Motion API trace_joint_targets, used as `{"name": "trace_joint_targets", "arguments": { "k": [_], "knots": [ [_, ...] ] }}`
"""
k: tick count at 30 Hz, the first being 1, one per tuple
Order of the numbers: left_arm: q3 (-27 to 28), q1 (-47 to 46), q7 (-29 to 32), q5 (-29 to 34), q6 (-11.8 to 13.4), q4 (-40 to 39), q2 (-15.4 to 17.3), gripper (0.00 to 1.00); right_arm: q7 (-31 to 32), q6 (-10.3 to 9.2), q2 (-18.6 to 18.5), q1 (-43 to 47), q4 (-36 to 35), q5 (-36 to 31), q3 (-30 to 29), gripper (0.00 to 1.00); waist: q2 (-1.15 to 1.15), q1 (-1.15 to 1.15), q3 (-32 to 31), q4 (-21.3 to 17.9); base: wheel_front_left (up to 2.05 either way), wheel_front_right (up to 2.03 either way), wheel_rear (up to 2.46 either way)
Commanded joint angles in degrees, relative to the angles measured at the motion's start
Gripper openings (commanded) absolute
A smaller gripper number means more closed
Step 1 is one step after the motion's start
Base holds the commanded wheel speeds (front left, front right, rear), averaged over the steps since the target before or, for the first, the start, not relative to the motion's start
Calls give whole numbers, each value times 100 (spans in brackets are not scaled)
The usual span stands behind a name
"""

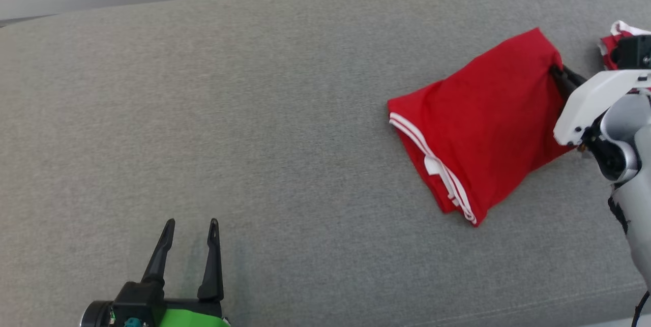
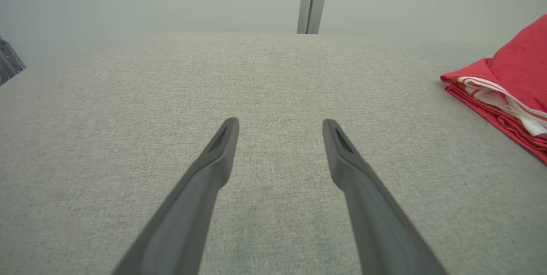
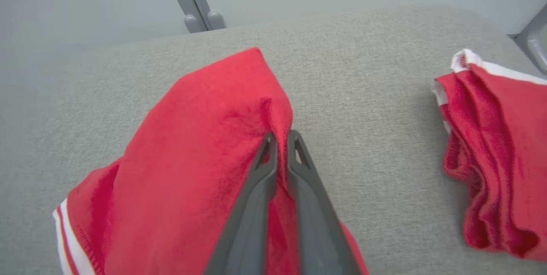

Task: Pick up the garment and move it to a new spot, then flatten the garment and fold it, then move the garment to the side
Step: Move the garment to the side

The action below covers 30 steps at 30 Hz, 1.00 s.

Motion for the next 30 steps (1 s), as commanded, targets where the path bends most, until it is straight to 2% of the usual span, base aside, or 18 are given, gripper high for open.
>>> {"name": "trace_joint_targets", "arguments": {
  "k": [1,4,8,20,21,22,27,28,30],
  "knots": [
    [20,-173,-1,81,-50,-19,18,100,-30,-11,-58,-167,-1,79,-99,0,0,0,425,-851,0,0,0],
    [6,-337,-1,210,-184,2,19,100,-149,-11,-292,-447,80,-52,-357,0,0,0,594,-1114,0,0,0],
    [90,-525,-1,372,-300,70,29,100,-438,-10,-377,-798,196,-341,-716,0,0,0,798,-1293,0,0,0],
    [234,-496,-1,483,-420,171,28,100,-1115,-11,-247,-1357,872,-1331,-1933,0,0,0,940,-1191,0,0,0],
    [235,-476,-1,480,-421,177,27,100,-1185,-10,-250,-1369,913,-1474,-2029,33,0,0,922,-1187,0,0,0],
    [236,-447,-1,480,-424,181,27,100,-1257,-10,-263,-1365,963,-1672,-2125,100,0,0,889,-1185,0,0,0],
    [214,-382,-1,397,-367,96,24,100,-2022,-10,-250,-1048,797,-2542,-2272,100,0,0,640,-1099,0,0,0],
    [200,-326,-1,346,-312,45,23,100,-2438,-10,-138,-803,604,-2748,-2219,100,0,0,461,-1014,0,0,0],
    [193,-259,-1,293,-257,13,24,100,-2701,-10,-61,-554,419,-2820,-2108,100,0,0,313,-940,0,0,0]
  ]
}}
